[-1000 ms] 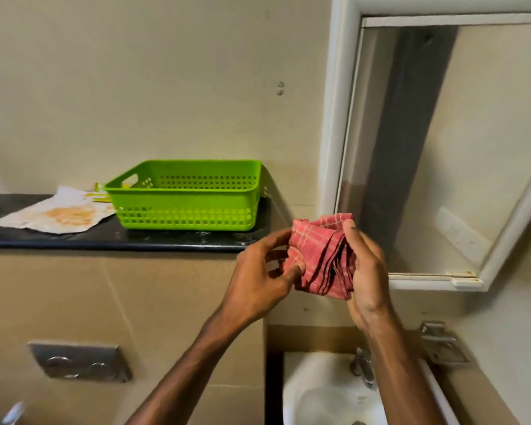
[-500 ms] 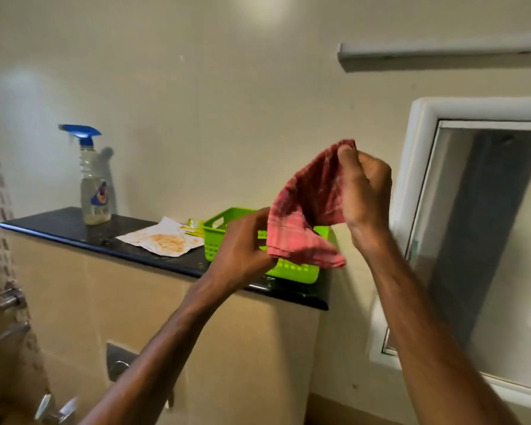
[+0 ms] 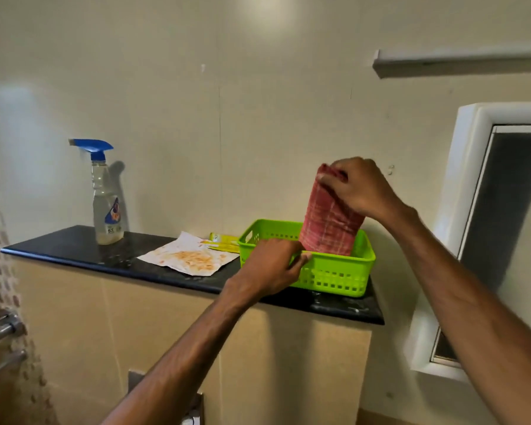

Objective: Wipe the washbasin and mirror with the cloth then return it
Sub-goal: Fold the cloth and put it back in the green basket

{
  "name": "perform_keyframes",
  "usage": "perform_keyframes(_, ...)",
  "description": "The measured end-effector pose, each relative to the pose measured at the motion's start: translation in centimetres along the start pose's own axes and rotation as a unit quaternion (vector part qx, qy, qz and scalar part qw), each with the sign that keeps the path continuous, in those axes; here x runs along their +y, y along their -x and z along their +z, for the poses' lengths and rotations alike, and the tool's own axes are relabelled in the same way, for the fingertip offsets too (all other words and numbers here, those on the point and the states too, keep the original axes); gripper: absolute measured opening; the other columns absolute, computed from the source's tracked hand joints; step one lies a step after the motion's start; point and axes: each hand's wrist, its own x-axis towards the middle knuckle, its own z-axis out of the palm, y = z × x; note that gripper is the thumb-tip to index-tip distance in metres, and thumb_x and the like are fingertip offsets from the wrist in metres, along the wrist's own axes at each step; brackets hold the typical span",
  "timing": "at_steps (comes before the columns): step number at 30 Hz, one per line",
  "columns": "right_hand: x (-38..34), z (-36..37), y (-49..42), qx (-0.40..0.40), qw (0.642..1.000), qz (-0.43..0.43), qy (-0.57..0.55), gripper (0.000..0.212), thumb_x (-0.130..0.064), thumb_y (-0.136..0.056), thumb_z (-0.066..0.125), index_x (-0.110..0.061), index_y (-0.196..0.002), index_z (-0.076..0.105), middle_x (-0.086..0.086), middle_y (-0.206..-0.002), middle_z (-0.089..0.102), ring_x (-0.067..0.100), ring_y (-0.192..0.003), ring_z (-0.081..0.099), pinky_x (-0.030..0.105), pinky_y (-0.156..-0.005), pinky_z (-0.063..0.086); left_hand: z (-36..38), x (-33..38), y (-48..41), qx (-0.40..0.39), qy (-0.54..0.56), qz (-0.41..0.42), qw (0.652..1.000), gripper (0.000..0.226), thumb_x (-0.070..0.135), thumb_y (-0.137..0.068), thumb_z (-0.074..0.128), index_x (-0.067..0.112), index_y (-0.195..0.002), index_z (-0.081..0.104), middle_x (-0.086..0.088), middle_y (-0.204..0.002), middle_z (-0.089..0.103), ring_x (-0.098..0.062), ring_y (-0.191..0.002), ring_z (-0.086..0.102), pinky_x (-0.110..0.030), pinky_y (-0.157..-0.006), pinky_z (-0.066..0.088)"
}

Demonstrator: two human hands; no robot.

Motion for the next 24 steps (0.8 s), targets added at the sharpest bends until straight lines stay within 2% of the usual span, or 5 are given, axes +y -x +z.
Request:
perform_keyframes(4, -0.2, 0.5, 3.7, -0.093, 0.995, -0.010, 0.031, 0.039, -0.053, -0.095, 0.060, -0.017, -0.080, 0.068, 0.002, -0.074, 0.068, 0.026, -0.071, 0.063, 0.047, -0.065, 0.050, 0.9, -0.2, 0.2, 0.022, 0.003, 0.025, 0.999, 0.035, 0.043, -0.101, 0.041, 0.018, -0.097, 0.065, -0.004, -0.091, 0.071, -0.028, -0.089, 0.065, -0.038, -0.080, 0.044)
perform_keyframes(8, -1.7, -1.9, 6.4, -0.096, 0.995, -0.023, 0.027, 0.050, -0.063, -0.092, 0.047, -0.019, -0.090, 0.072, -0.002, -0.082, 0.073, 0.020, -0.076, 0.065, 0.049, -0.072, 0.053, 1.5, -0.3, 0.2, 0.027, 0.003, 0.025, 0.999, 0.031, 0.041, -0.102, 0.040, 0.020, -0.096, 0.061, -0.003, -0.096, 0.070, -0.027, -0.095, 0.063, -0.040, -0.090, 0.043)
perform_keyframes(14, -4.3, -1.4, 13.3, -0.107, 0.993, -0.049, 0.016, 0.035, -0.054, -0.098, 0.056, -0.027, -0.107, 0.076, -0.010, -0.093, 0.074, 0.011, -0.084, 0.067, 0.042, -0.072, 0.055, 2.8, -0.4, 0.1, 0.045, 0.013, 0.010, 0.999, 0.027, 0.036, -0.099, 0.040, 0.020, -0.107, 0.060, -0.005, -0.104, 0.066, -0.029, -0.105, 0.058, -0.042, -0.094, 0.037)
perform_keyframes(19, -3.4, 2.8, 19.7, -0.126, 0.985, -0.059, 0.099, 0.045, -0.049, -0.087, 0.076, -0.025, -0.124, 0.071, 0.000, -0.146, 0.054, 0.017, -0.135, 0.051, 0.035, -0.112, 0.047, 3.6, -0.3, 0.5, 0.088, 0.074, 0.020, 0.993, 0.051, 0.039, -0.083, 0.026, 0.015, -0.114, 0.058, -0.009, -0.105, 0.059, -0.033, -0.103, 0.055, -0.040, -0.090, 0.029)
perform_keyframes(24, -2.5, 2.4, 21.3, -0.130, 0.990, -0.013, 0.045, 0.043, -0.039, -0.092, 0.075, -0.024, -0.132, 0.068, -0.006, -0.157, 0.047, 0.010, -0.146, 0.038, 0.023, -0.122, 0.030, 2.6, 0.3, 1.2, 0.101, 0.084, 0.023, 0.991, 0.066, 0.029, -0.066, 0.025, 0.008, -0.119, 0.058, -0.015, -0.120, 0.055, -0.037, -0.114, 0.051, -0.043, -0.097, 0.034)
